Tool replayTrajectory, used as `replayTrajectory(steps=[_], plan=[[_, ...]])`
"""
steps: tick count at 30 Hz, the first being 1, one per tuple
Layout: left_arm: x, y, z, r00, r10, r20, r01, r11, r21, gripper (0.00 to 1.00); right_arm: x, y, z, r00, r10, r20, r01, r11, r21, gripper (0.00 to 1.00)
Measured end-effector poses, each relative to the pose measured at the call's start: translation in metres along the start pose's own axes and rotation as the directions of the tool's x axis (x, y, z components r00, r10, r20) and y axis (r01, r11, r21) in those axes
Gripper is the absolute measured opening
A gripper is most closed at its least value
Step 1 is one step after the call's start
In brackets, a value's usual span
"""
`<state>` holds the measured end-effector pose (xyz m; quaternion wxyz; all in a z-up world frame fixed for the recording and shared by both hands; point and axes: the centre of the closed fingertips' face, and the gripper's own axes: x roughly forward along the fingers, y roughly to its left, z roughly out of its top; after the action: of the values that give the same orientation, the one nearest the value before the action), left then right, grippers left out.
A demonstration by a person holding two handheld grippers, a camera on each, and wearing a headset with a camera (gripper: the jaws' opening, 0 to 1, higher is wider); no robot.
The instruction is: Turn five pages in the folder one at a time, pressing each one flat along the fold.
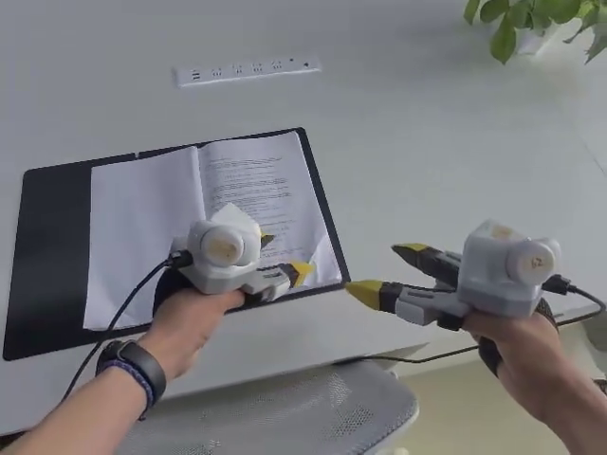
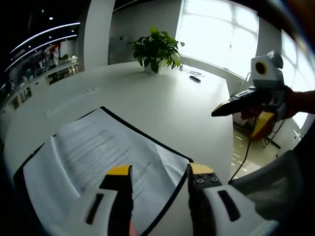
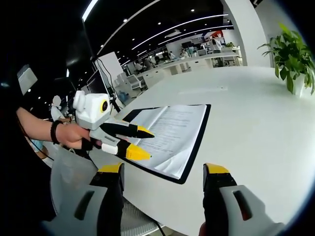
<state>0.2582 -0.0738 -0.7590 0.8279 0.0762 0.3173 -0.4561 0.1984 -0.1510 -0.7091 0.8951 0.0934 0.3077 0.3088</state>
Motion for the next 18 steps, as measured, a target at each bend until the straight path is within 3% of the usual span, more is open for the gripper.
replayTrajectory(steps=[11,14,16,17,18], plan=[[0.027,-0.005,-0.019,0.9989,0.017,-0.043,-0.017,1.000,-0.001,0.36,0.002,-0.001,-0.005,1.0000,0.002,-0.008,-0.002,1.000,0.015,0.62],[0.035,-0.006,-0.028,0.9972,0.026,-0.071,-0.026,1.000,0.003,0.35,0.002,0.000,-0.005,0.9999,0.003,-0.010,-0.003,1.000,0.017,0.62],[0.036,-0.001,-0.037,0.9920,0.063,-0.109,-0.056,0.996,0.074,0.33,0.001,-0.001,-0.006,0.9999,0.002,-0.013,-0.002,1.000,0.018,0.61],[0.037,0.000,-0.036,0.9930,0.078,-0.088,-0.067,0.990,0.123,0.32,0.001,-0.001,-0.006,0.9999,0.001,-0.012,-0.001,1.000,0.019,0.61],[0.037,-0.004,-0.036,0.9938,0.071,-0.086,-0.063,0.994,0.090,0.32,0.000,-0.002,-0.006,0.9999,-0.001,-0.011,0.001,1.000,0.021,0.61]])
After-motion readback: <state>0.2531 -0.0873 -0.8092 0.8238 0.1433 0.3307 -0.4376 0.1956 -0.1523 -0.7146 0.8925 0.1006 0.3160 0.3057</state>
